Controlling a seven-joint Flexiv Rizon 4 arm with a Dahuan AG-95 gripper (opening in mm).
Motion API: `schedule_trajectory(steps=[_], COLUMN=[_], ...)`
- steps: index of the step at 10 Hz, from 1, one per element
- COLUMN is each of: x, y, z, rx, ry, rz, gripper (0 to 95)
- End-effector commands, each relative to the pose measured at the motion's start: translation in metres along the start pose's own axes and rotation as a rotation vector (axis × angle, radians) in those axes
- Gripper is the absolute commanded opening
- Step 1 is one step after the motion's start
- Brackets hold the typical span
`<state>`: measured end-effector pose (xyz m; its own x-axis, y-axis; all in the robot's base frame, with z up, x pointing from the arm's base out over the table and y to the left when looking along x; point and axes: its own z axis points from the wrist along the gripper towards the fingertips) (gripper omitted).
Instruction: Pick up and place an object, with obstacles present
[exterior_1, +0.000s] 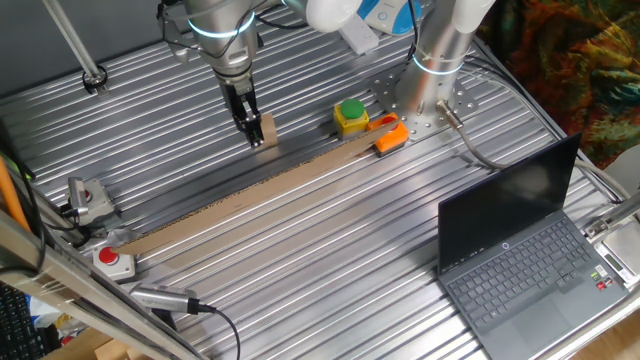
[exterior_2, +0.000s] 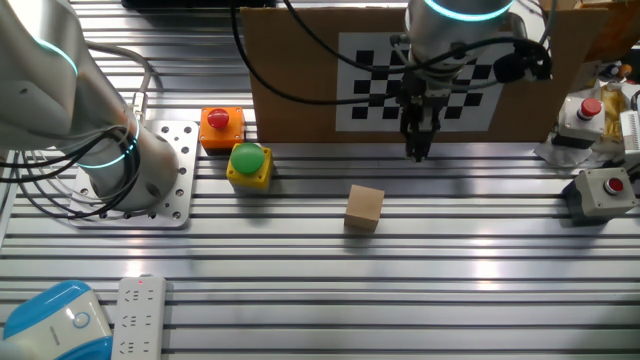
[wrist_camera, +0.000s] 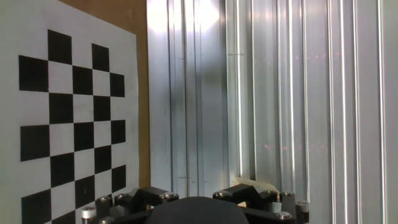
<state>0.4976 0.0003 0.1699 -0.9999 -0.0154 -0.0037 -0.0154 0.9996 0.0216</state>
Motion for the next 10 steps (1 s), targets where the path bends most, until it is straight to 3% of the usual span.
schedule_trajectory(steps=[1,7,10], x=[-0.0014,-0.0007,-0.0002], y=[-0.0002,0.0000,0.0001], z=[0.0002,0.0002,0.0003], rx=[0.003,0.001,0.023], ry=[0.003,0.001,0.003], rz=[0.005,0.009,-0.009], gripper=[0.0,0.0,0.0])
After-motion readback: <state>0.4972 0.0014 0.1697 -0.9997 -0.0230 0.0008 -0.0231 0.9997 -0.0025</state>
